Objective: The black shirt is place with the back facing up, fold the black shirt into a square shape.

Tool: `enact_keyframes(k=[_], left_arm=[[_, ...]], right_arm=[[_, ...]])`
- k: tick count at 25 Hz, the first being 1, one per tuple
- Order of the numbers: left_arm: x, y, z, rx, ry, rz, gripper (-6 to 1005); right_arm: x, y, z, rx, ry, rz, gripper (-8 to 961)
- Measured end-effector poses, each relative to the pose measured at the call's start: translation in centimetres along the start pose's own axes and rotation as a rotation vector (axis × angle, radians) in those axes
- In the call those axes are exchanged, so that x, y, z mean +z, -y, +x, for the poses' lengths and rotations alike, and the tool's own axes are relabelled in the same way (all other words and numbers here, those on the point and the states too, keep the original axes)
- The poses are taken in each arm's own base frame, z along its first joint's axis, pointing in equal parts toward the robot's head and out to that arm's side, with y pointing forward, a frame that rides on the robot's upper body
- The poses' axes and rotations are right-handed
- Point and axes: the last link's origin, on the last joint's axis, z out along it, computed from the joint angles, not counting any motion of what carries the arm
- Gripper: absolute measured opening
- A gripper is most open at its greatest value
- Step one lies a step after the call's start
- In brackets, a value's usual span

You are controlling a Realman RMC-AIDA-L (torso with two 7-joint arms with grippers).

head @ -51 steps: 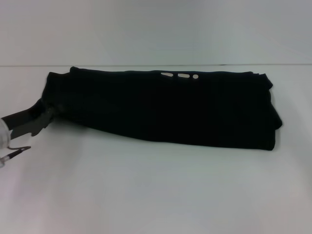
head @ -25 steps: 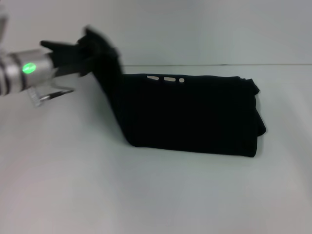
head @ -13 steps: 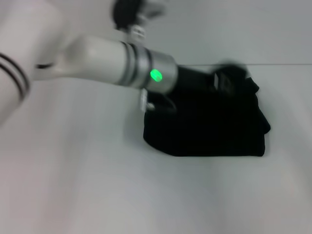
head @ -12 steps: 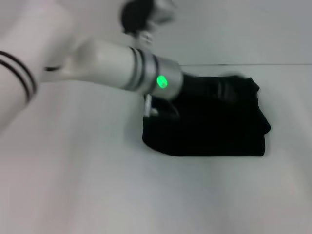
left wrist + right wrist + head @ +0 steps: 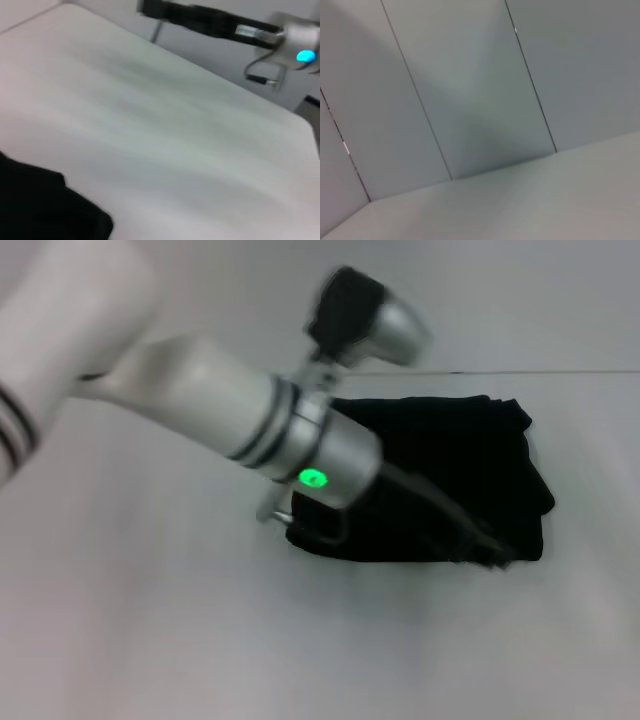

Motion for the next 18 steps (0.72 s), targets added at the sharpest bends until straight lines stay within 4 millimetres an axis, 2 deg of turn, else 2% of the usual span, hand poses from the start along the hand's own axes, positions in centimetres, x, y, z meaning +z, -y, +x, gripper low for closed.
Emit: enact_keyframes(k=[3, 5, 6, 8, 9, 14, 18], left_arm=[[-3.8, 2.5, -1.2, -0.189, -0.136, 0.065, 273], [-7.7, 5.3, -3.3, -0.427, -0.309, 0.113, 348], [-8.8, 6.0, -4.1, -0.504, -0.364, 0.114, 385], [-11.4, 7.5, -6.3, -0.666, -0.484, 0.11, 623], [-12.5, 7.9, -7.4, -0.723, -0.532, 0.103, 657], [-15.7, 8.6, -10.9, -0.839, -0.655, 0.127, 824], [-16.7, 8.8, -12.5, -0.879, -0.668, 0.148, 855]], right_arm=[[0.7, 0.2, -0.5, 0.036, -0.075, -0.02, 658], [1.5, 0.1, -1.0, 0.073, -0.147, -0.044, 658], [2.0, -0.1, -1.2, 0.091, -0.188, -0.059, 658], [3.3, -0.7, -1.5, 0.132, -0.296, -0.088, 658], [4.2, -1.2, -1.8, 0.148, -0.359, -0.106, 659], [8.4, -4.6, -3.4, 0.175, -0.591, -0.168, 658], [12.4, -8.6, -4.1, 0.02, -0.775, -0.187, 657]])
